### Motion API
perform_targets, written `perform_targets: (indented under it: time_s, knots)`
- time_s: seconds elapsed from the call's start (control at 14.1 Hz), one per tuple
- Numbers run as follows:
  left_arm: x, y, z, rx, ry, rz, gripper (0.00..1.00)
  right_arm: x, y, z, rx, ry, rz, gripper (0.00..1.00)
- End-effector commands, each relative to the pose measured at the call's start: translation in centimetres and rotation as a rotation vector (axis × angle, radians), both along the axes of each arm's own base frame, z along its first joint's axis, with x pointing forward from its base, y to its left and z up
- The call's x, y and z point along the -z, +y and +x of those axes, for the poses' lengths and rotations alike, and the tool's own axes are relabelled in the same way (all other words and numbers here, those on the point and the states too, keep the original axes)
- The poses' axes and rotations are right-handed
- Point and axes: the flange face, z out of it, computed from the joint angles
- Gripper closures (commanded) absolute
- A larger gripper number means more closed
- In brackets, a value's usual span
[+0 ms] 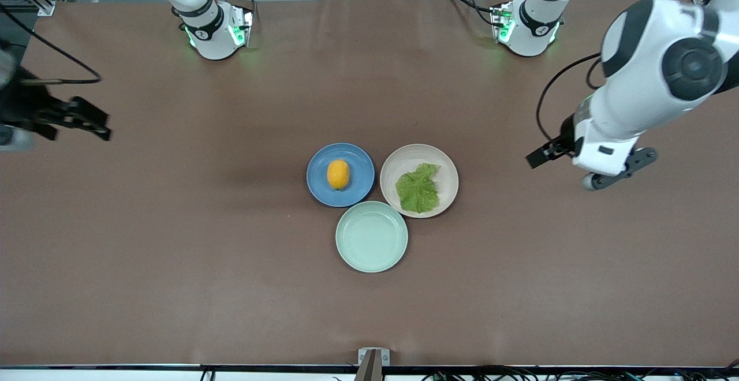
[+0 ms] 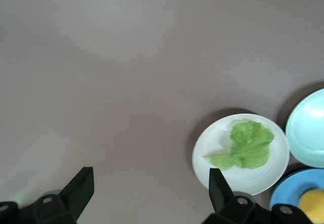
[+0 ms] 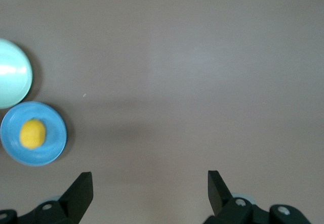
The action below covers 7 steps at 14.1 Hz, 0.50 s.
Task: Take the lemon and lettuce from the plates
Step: 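Reach the right gripper toward the lemon while the left gripper reaches the lettuce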
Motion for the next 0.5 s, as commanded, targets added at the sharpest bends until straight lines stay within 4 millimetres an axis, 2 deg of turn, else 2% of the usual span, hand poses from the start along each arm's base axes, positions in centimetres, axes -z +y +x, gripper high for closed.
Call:
perform_targets:
  time_s: [0.0,0.14,0.28,0.43]
  knots:
    - [3.4,-3.6,0.1,-0.111,0.005,0.008,0.0,3.7,8.2,-0.1,-0.022,0.059,0.029,0.0]
    - [6.3,-6.3,0.1,-0.216,0.023,0.009,0.0,9.1,14.4,0.3,0.008,0.112,0.035,0.0]
    - [9.4,-9.1,-0.2,-0.318,0.027,0.001,0.0,14.6,18.7,0.3,0.016,0.141,0.014,0.0]
    - [12.4,-10.5,-0.9,-0.395,0.004,-0.021,0.01,19.9,22.8,-0.5,0.039,0.122,0.014,0.0]
